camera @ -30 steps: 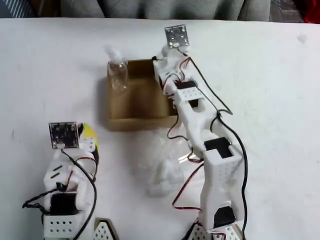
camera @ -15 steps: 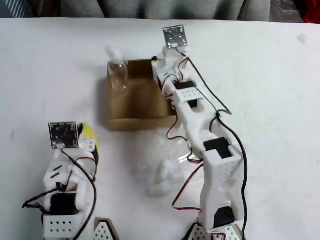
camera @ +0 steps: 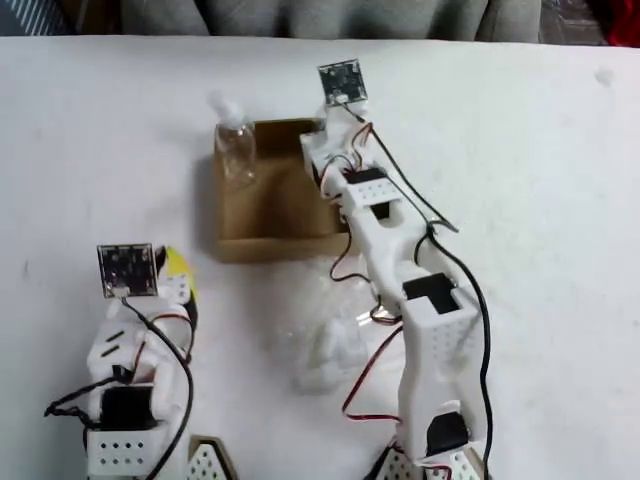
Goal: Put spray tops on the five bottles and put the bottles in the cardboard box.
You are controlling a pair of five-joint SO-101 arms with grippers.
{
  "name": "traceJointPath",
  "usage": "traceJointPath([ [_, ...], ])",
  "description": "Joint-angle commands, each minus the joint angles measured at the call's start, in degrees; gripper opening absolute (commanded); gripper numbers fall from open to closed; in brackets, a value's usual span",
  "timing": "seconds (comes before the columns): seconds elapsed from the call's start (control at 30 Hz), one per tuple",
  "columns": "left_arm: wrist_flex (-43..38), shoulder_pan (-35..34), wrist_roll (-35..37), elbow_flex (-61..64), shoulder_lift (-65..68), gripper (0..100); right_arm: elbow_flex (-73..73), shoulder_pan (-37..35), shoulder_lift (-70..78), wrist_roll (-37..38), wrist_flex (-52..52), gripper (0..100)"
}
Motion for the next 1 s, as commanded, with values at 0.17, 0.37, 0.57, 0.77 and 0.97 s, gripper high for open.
traceJointPath([
  [0.17, -0.4, -0.4, -0.6, -0.2, -0.7, 2, -0.9, -0.8, -0.7, 1.0, 0.6, 36.0],
  [0.37, -0.4, -0.5, -0.6, -0.2, -0.7, 2, -1.0, -0.8, -0.8, 1.0, 0.5, 36.1],
  [0.57, -0.4, -0.5, -0.6, -0.2, -0.7, 2, 0.3, -1.5, -4.0, 0.6, 0.6, 36.1],
  [0.77, -0.4, -0.5, -0.6, -0.2, -0.7, 2, 5.4, -3.2, -10.2, 0.4, 0.4, 36.1],
  [0.97, -0.4, -0.5, -0.6, -0.2, -0.7, 2, 6.4, -3.1, -12.4, 0.4, 0.5, 36.1],
])
